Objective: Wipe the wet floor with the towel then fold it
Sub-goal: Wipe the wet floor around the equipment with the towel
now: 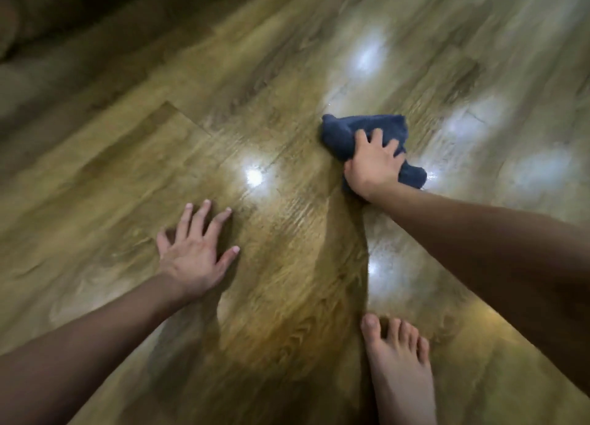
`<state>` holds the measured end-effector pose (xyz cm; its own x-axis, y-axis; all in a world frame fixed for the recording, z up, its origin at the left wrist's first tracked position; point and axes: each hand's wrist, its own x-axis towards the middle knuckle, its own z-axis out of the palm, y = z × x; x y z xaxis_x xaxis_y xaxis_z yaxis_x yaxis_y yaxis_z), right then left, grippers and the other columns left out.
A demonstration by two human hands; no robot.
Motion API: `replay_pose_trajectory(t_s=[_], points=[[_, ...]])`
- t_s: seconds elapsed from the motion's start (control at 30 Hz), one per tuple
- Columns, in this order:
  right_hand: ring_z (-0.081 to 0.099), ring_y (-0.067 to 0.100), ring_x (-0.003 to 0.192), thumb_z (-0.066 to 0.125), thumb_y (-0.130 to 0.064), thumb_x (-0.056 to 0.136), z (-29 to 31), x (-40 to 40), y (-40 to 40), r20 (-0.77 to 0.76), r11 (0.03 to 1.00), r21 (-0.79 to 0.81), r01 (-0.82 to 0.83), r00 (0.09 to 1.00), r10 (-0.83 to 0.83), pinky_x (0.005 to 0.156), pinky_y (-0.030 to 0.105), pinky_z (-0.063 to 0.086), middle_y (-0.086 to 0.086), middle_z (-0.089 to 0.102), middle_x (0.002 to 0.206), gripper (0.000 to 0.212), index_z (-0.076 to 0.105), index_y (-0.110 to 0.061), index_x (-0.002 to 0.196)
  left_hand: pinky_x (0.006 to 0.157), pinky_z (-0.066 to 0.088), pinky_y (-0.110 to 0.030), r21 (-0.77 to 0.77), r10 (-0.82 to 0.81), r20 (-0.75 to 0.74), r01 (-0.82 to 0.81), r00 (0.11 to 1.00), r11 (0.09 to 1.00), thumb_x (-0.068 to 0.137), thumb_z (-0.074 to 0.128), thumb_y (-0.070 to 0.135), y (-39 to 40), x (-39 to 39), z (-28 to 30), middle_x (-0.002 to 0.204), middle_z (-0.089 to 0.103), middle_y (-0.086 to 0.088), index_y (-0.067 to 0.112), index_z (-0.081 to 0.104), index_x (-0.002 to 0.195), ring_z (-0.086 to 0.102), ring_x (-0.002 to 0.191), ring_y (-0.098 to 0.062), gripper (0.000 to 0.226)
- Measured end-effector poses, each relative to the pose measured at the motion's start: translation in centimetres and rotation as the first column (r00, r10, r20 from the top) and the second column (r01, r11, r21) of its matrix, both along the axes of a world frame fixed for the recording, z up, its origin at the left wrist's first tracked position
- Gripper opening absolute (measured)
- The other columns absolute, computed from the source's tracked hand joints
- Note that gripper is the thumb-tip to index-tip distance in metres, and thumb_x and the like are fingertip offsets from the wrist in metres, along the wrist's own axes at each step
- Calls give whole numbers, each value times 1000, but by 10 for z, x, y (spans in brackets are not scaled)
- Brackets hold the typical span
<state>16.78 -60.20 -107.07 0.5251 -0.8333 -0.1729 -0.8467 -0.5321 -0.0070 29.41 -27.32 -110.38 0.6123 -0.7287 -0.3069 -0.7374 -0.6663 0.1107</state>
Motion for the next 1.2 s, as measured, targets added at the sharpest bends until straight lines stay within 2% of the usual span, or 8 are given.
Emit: replay_pose_trajectory(t_s=[0.17, 0.3, 0.4, 0.5, 0.7, 0.8, 1.03, 1.2], points=[[41, 46, 125, 52, -40, 93, -3, 9, 107, 14, 910, -36, -413, 910, 414, 103, 58, 31, 8, 37, 155, 57, 38, -31, 148, 93, 37, -60, -146, 187, -50, -192, 981, 971, 86, 19, 77, -7, 21, 2, 153, 30, 6, 43, 20, 144, 38, 134, -25, 67], [55, 49, 116, 67, -41, 81, -1, -1, 186, 26, 492, 16, -870, 492, 870, 94, 58, 47, 6, 53, 146, 58, 56, -34, 137, 94, 34, -58, -199, 293, -87, -305, 952, 931, 86, 15, 77, -14, 38, 8, 142, 37, 8, 42, 30, 137, 39, 128, -22, 64], [59, 42, 111, 63, -46, 83, -4, -1, 180, -3, 227, -2, -974, 227, 974, 87, 51, 51, 1, 55, 143, 54, 57, -35, 135, 94, 33, -56, -184, 315, -115, -332, 942, 925, 85, 11, 78, -15, 47, 12, 138, 43, 9, 41, 33, 132, 36, 127, -19, 64], [56, 40, 115, 54, -46, 89, -6, 21, 148, 23, 305, 30, -952, 306, 952, 89, 53, 47, 2, 49, 149, 54, 50, -35, 141, 94, 32, -54, -208, 323, -164, -353, 932, 912, 85, 11, 77, -12, 52, 14, 137, 48, 9, 43, 32, 131, 38, 128, -18, 60], [40, 40, 127, 51, -50, 95, 3, 80, 48, 8, 810, -19, -586, 810, 587, 101, 54, 38, 0, 38, 150, 55, 35, -35, 146, 99, 31, -50, -172, 196, -194, -230, 961, 958, 85, 7, 80, 12, 58, 11, 147, 48, 5, 44, 20, 145, 41, 135, -18, 71], [37, 44, 128, 54, -46, 96, 8, 99, 28, 14, 920, 48, -389, 921, 388, 103, 58, 37, 5, 40, 142, 51, 37, -30, 141, 102, 29, -50, -159, 181, -195, -213, 964, 964, 82, 2, 83, 13, 57, 10, 153, 42, 5, 43, 16, 147, 36, 140, -18, 78], [44, 42, 120, 52, -42, 94, 4, 70, 104, 12, 854, -57, -518, 855, 519, 99, 55, 37, 8, 44, 140, 48, 43, -28, 139, 97, 35, -51, -193, 254, -204, -293, 946, 937, 83, 6, 82, -5, 58, 18, 143, 51, 6, 43, 20, 142, 43, 129, -19, 72], [60, 44, 101, 60, -39, 78, -6, 6, 190, 12, 421, 0, -907, 421, 907, 83, 56, 52, 6, 62, 130, 50, 60, -31, 127, 108, 37, -48, -143, 220, -287, -268, 932, 953, 91, 28, 70, -9, 70, 38, 144, 52, 4, 36, 29, 143, 43, 135, -21, 62]])
